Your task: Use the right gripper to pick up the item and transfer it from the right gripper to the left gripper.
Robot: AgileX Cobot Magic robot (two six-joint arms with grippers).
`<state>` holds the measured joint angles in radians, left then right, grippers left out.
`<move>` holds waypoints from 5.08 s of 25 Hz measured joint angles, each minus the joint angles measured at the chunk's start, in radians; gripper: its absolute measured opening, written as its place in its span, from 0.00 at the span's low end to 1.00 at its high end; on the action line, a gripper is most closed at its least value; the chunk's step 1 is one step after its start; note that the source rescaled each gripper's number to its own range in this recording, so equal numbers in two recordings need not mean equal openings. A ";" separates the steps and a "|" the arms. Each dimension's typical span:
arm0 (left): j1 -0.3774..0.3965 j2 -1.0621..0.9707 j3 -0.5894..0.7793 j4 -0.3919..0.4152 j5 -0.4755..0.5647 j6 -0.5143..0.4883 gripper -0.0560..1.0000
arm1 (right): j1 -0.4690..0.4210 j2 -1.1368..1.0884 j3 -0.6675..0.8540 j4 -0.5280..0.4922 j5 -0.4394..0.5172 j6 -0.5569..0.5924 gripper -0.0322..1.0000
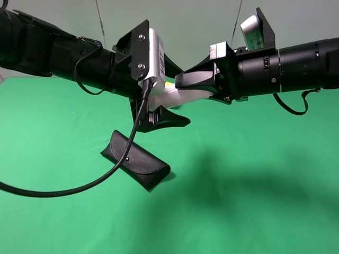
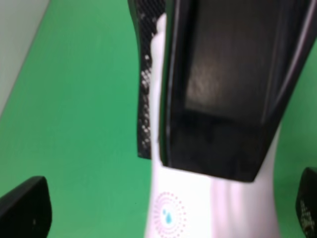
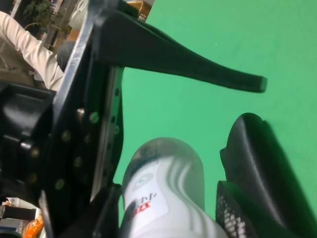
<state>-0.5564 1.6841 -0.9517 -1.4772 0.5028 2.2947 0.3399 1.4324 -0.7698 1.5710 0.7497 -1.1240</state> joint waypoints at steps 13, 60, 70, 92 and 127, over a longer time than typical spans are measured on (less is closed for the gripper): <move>-0.011 0.054 -0.008 -0.196 0.000 0.150 0.98 | 0.000 0.000 0.000 -0.003 -0.023 0.000 0.03; -0.046 0.083 -0.017 -0.216 -0.055 0.213 0.47 | 0.000 0.001 0.000 -0.008 -0.043 0.001 0.04; -0.046 0.085 -0.017 -0.216 -0.068 0.208 0.23 | 0.000 0.001 0.000 0.012 -0.012 0.000 0.30; -0.046 0.091 -0.017 -0.209 -0.087 0.205 0.07 | 0.000 -0.189 0.000 0.008 -0.353 -0.001 1.00; -0.046 0.091 -0.017 -0.209 -0.087 0.193 0.07 | 0.000 -0.507 0.001 -1.446 -0.251 1.116 1.00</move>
<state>-0.6026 1.7753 -0.9689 -1.6865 0.4156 2.4873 0.3399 0.9249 -0.7690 0.1247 0.4989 -0.0078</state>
